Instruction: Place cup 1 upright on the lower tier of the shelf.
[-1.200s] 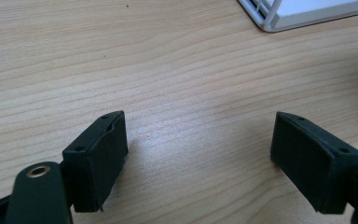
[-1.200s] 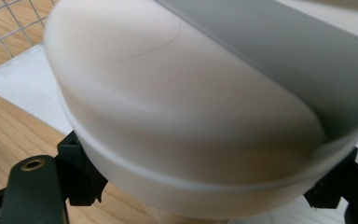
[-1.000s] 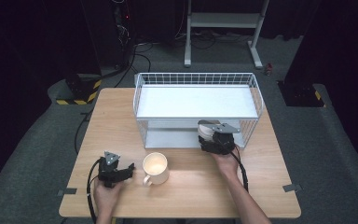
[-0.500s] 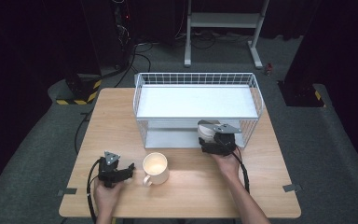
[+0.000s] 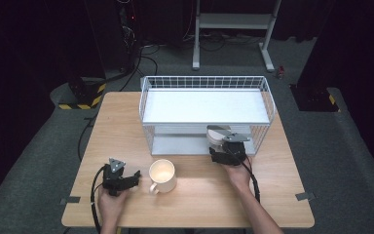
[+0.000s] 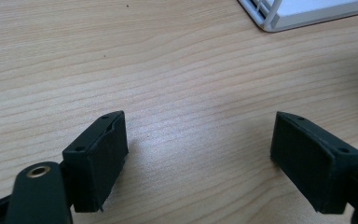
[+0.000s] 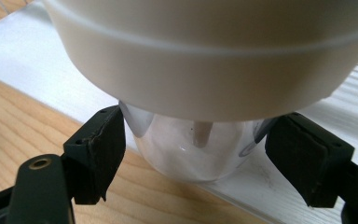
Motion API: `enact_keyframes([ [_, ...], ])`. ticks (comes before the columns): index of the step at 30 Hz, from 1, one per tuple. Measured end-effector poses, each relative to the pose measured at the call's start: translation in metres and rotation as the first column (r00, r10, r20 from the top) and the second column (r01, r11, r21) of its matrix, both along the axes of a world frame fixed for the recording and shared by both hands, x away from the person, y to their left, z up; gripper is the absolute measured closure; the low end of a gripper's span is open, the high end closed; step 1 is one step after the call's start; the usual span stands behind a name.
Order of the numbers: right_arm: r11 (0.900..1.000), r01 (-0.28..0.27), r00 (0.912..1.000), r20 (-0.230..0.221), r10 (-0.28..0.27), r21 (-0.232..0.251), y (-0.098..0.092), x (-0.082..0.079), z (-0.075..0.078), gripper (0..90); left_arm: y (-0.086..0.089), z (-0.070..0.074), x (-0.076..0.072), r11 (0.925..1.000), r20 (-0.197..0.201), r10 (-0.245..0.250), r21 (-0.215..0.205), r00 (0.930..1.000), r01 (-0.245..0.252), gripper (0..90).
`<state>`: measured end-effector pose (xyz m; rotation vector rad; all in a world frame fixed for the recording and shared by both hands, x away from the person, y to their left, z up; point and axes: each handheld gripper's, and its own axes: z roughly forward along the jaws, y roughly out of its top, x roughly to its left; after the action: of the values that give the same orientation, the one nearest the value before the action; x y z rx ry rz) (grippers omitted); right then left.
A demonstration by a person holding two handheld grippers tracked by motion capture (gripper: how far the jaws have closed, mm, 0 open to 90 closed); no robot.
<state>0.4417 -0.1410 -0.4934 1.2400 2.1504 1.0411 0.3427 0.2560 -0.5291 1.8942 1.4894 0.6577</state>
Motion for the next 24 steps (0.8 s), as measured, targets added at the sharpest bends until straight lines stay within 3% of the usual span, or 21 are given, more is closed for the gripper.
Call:
enact_keyframes([
  [8, 1.000, 0.028, 0.9996, -0.010, -0.028, 0.006, 0.001, 0.006, -0.005, 22.2, 0.000, 0.000, 0.000, 1.0000, 0.000, 0.000, 0.001, 1.0000, 0.000, 18.8],
  [11, 0.999, 0.055, 0.9981, -0.028, -0.055, -0.001, 0.001, 0.009, -0.009, 27.4, 0.000, 0.000, 0.000, 1.0000, 0.001, 0.000, 0.001, 1.0000, 0.000, 18.8],
  [18, 0.998, 0.054, 0.9985, -0.001, -0.054, -0.010, 0.000, 0.014, -0.010, 31.3, 0.000, 0.000, 0.000, 1.0000, -0.001, 0.000, 0.001, 1.0000, 0.000, 18.8],
  [24, 0.996, 0.088, 0.9961, -0.008, -0.088, -0.001, 0.000, 0.017, -0.013, 35.9, 0.000, 0.000, 0.000, 1.0000, -0.002, -0.001, 0.000, 1.0000, 0.001, 18.7],
])
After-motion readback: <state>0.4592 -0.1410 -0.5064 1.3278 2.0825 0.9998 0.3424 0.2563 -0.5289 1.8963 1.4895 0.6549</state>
